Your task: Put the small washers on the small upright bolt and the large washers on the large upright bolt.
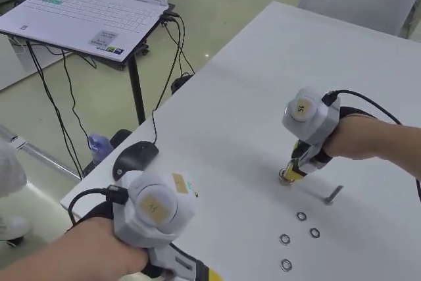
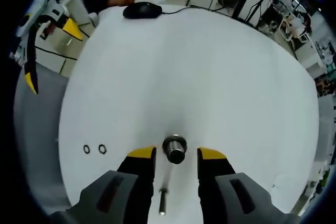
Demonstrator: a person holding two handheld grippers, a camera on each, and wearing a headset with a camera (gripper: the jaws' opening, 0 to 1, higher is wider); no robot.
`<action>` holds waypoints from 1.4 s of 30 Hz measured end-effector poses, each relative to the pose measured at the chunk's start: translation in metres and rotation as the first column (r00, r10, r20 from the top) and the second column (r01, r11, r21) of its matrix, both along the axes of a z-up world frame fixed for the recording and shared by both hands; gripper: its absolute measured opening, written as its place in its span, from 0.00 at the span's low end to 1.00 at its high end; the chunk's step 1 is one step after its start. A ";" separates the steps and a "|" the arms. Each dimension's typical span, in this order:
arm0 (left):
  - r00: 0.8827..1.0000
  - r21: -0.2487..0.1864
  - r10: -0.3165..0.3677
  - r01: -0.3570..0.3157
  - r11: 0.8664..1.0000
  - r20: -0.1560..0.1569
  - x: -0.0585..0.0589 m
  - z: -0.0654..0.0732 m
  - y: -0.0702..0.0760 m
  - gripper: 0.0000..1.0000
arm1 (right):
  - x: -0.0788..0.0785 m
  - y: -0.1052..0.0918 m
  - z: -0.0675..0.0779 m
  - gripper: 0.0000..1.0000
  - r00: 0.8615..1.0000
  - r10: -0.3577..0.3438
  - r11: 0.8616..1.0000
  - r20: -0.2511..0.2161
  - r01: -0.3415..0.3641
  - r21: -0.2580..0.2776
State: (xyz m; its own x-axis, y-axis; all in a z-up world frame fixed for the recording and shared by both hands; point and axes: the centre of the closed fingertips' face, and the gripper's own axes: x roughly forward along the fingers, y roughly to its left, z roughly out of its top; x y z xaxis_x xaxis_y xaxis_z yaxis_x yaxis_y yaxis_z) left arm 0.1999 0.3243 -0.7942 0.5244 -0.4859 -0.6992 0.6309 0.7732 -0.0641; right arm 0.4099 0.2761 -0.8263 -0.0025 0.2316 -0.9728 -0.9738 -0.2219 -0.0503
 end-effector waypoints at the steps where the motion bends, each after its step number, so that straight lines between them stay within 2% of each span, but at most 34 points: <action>1: 1.000 0.002 -0.002 0.002 1.000 0.000 0.000 0.000 0.000 0.89 | 0.000 0.000 0.001 0.32 1.000 0.004 1.000 0.000 -0.004 0.002; 3: 1.000 0.003 -0.008 0.008 1.000 0.000 -0.001 0.001 0.000 0.89 | -0.002 0.000 0.006 0.32 0.998 0.061 0.998 0.022 -0.061 0.009; 7: 1.000 0.004 -0.015 0.015 1.000 0.004 -0.001 0.004 -0.002 0.89 | -0.009 -0.005 0.011 0.33 0.999 0.049 0.999 0.011 -0.050 0.009; 9: 1.000 0.002 -0.017 0.017 1.000 0.006 -0.001 0.005 -0.002 0.89 | -0.008 -0.007 0.007 0.33 0.999 0.046 0.999 0.010 -0.046 0.005; 11: 1.000 0.003 -0.020 0.020 1.000 0.006 0.000 0.005 -0.002 0.89 | -0.009 -0.010 0.011 0.33 0.999 0.045 0.999 0.012 -0.045 0.005; 19: 0.999 0.009 -0.040 0.040 0.999 0.010 0.001 0.006 -0.003 0.88 | -0.009 -0.015 0.020 0.33 0.999 0.037 0.999 0.007 -0.037 0.036; 25: 0.999 0.005 -0.051 0.051 0.999 0.017 0.003 0.008 -0.007 0.88 | -0.016 -0.023 0.023 0.32 1.000 0.023 0.999 0.005 -0.023 0.043; 33: 0.998 0.001 -0.056 0.056 0.998 0.030 0.005 0.010 -0.010 0.89 | -0.034 -0.034 0.023 0.32 1.000 0.020 0.999 -0.006 -0.020 0.051; 42: 0.999 -0.002 -0.040 0.040 0.999 0.027 0.002 0.009 -0.010 0.92 | -0.051 -0.046 0.014 0.32 1.000 -0.005 0.999 -0.028 0.006 0.052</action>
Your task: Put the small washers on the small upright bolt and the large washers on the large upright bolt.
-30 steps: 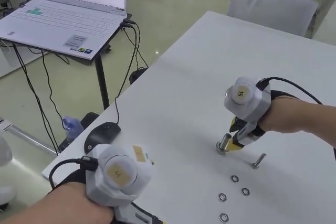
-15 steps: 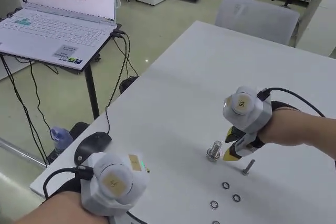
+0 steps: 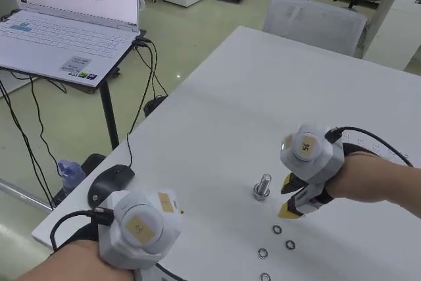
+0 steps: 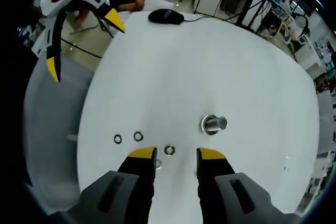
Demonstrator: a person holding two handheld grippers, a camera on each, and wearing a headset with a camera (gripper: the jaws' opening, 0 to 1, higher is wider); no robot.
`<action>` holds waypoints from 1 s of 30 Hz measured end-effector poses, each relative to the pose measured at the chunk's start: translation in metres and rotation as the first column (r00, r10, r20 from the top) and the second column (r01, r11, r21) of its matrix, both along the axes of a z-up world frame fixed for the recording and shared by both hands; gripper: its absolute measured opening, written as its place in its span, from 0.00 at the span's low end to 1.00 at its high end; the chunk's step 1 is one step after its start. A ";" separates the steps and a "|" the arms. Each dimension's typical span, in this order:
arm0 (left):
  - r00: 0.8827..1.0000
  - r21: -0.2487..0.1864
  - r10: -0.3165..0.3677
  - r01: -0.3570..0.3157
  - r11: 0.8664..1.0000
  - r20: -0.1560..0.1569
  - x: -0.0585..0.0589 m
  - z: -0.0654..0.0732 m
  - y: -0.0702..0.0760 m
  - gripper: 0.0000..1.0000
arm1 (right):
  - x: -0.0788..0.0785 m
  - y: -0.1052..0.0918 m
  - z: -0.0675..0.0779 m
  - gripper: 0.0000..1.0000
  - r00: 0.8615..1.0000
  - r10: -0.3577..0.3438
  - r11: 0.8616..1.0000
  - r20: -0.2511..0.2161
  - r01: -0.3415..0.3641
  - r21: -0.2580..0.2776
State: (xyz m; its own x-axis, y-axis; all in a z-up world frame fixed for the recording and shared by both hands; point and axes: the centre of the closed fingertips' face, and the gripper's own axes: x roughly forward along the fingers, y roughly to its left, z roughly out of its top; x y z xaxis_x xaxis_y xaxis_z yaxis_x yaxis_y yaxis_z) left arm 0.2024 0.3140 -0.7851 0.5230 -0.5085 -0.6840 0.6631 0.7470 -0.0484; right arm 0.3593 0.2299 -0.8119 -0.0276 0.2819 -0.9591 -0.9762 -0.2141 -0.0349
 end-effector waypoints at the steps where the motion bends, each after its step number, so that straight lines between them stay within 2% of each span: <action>1: 1.000 0.005 0.005 -0.005 1.000 0.008 0.001 0.000 0.001 0.94 | -0.001 -0.001 -0.001 0.31 1.000 -0.002 1.000 -0.003 0.002 0.002; 9: 1.000 -0.003 0.009 -0.009 1.000 0.007 0.001 0.001 -0.002 0.96 | -0.009 -0.006 -0.021 0.30 1.000 -0.007 1.000 -0.008 0.007 -0.016; 14: 1.000 -0.010 0.019 -0.019 1.000 0.004 0.000 0.001 -0.001 0.97 | -0.006 -0.006 -0.033 0.26 1.000 -0.027 1.000 0.013 0.027 -0.011; 19: 1.000 -0.015 0.030 -0.030 0.999 0.003 -0.001 0.002 -0.001 0.99 | -0.005 -0.012 -0.048 0.26 0.999 -0.044 0.998 0.004 0.044 -0.035; 30: 0.999 -0.010 0.043 -0.043 0.999 -0.006 0.000 -0.003 0.001 0.98 | -0.002 -0.013 -0.064 0.25 0.999 -0.041 0.998 0.001 0.041 -0.041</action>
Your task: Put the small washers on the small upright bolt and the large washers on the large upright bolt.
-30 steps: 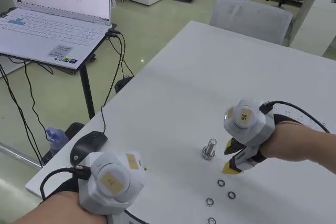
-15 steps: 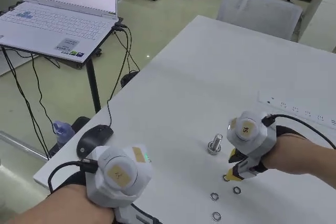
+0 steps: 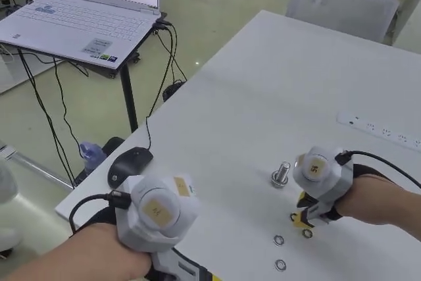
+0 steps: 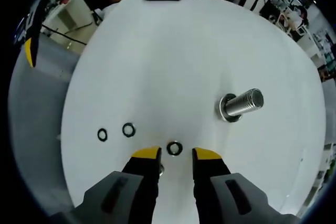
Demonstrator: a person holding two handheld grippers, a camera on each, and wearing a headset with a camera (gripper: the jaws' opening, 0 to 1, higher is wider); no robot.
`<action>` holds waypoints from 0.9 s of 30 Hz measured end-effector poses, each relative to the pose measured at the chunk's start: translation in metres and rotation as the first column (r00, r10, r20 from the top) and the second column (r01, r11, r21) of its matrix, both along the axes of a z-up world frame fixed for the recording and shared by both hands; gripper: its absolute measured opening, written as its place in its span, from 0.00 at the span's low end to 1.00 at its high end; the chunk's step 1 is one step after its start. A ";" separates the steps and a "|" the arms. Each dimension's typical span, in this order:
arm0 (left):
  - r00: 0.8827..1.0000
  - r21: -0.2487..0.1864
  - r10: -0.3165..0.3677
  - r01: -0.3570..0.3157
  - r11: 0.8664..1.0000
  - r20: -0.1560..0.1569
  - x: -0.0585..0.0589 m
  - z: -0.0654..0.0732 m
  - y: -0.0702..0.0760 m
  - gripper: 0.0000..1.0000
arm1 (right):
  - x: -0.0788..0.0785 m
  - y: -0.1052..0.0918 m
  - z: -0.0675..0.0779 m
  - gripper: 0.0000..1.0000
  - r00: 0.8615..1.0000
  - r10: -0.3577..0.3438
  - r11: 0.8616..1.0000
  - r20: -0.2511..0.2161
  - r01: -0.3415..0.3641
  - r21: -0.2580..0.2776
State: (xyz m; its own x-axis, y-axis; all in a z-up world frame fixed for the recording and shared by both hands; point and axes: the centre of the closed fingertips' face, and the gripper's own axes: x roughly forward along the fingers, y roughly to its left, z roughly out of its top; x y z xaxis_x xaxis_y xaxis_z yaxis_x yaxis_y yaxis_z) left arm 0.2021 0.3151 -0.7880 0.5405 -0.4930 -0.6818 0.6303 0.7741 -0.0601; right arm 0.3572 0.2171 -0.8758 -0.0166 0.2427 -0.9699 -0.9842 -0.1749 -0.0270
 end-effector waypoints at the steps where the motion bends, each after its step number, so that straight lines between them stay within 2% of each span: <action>1: 1.000 -0.001 0.000 0.000 1.000 -0.001 0.000 0.000 -0.001 0.98 | 0.000 0.000 -0.001 0.25 1.000 -0.001 1.000 -0.001 0.001 -0.001; 4: 1.000 -0.004 0.001 -0.001 1.000 -0.002 0.000 -0.001 -0.001 0.98 | 0.001 0.001 -0.004 0.24 1.000 -0.010 1.000 -0.021 0.010 0.002; 13: 1.000 -0.009 0.003 -0.003 1.000 -0.002 0.003 0.001 -0.001 0.95 | 0.001 0.002 -0.002 0.22 1.000 -0.023 1.000 -0.018 0.023 0.004; 27: 1.000 -0.011 0.007 -0.007 1.000 0.002 0.004 0.000 0.000 0.94 | 0.002 0.000 -0.004 0.14 1.000 -0.024 0.999 -0.003 0.024 -0.021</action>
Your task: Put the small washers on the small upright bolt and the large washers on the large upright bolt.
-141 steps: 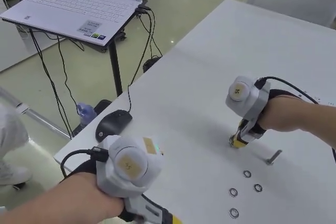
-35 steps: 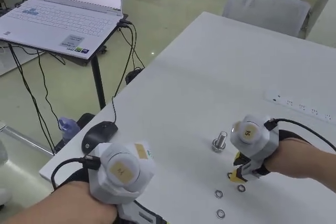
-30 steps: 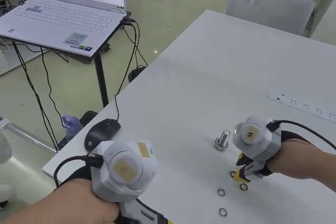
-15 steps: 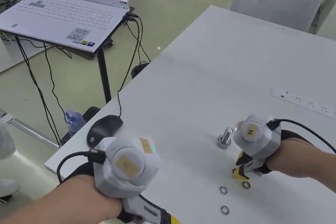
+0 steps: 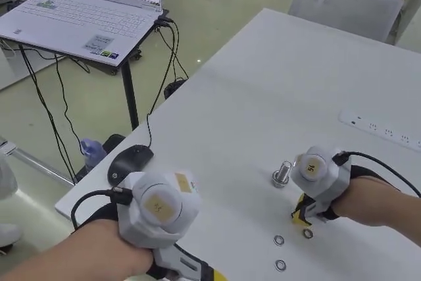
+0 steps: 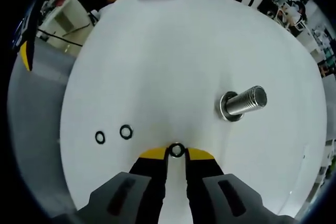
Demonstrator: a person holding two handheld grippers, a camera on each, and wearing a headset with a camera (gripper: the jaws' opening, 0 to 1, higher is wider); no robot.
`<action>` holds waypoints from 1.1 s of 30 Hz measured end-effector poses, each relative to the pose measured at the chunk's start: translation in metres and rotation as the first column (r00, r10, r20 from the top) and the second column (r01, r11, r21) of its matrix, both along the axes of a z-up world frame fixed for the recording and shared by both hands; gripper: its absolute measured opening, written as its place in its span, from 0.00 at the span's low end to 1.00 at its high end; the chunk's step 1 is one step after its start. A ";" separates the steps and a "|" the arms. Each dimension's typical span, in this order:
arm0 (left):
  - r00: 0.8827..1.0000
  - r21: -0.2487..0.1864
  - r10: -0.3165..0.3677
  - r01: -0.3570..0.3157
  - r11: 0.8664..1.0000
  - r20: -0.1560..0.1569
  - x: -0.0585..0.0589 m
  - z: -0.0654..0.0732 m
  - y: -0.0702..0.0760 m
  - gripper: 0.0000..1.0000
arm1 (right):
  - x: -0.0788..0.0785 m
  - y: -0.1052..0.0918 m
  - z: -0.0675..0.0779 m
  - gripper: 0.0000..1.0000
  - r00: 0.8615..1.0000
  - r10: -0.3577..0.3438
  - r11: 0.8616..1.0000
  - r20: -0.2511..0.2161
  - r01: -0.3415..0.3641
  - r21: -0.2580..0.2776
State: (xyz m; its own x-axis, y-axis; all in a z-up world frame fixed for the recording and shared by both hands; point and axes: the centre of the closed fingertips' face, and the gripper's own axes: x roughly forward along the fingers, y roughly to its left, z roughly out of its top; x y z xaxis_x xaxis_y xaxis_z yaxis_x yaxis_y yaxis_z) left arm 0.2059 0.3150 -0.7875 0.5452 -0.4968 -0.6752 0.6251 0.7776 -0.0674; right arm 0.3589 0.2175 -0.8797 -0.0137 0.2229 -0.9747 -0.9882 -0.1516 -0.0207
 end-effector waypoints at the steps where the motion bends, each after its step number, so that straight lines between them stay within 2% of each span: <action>1: 1.000 0.001 0.000 0.000 1.000 0.000 0.000 0.000 0.000 0.94 | 0.000 0.000 -0.001 0.14 1.000 -0.001 1.000 0.000 0.001 -0.001; 10: 1.000 -0.010 0.006 -0.006 1.000 0.007 0.002 0.004 0.001 0.93 | -0.001 0.000 0.000 0.13 1.000 -0.025 1.000 0.006 0.025 -0.003; 20: 1.000 -0.002 -0.005 0.005 1.000 0.008 0.003 0.005 -0.002 0.93 | 0.001 -0.002 0.003 0.13 0.999 -0.034 0.999 0.011 0.034 0.000; 26: 1.000 0.000 -0.011 0.011 1.000 0.010 0.004 0.005 -0.002 0.93 | 0.000 -0.010 0.015 0.13 0.999 -0.053 0.999 0.008 0.053 0.012; 33: 1.000 0.001 -0.025 0.025 1.000 0.011 0.006 0.006 -0.004 0.93 | -0.003 -0.025 0.036 0.13 0.996 -0.087 0.996 0.006 0.086 0.033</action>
State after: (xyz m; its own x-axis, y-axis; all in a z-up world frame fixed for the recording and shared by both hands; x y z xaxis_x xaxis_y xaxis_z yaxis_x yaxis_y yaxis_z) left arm 0.2119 0.3112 -0.7813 0.5402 -0.5101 -0.6694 0.6451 0.7617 -0.0599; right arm 0.3556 0.1925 -0.8436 0.0142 0.2550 -0.9668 -0.9974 -0.0646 -0.0317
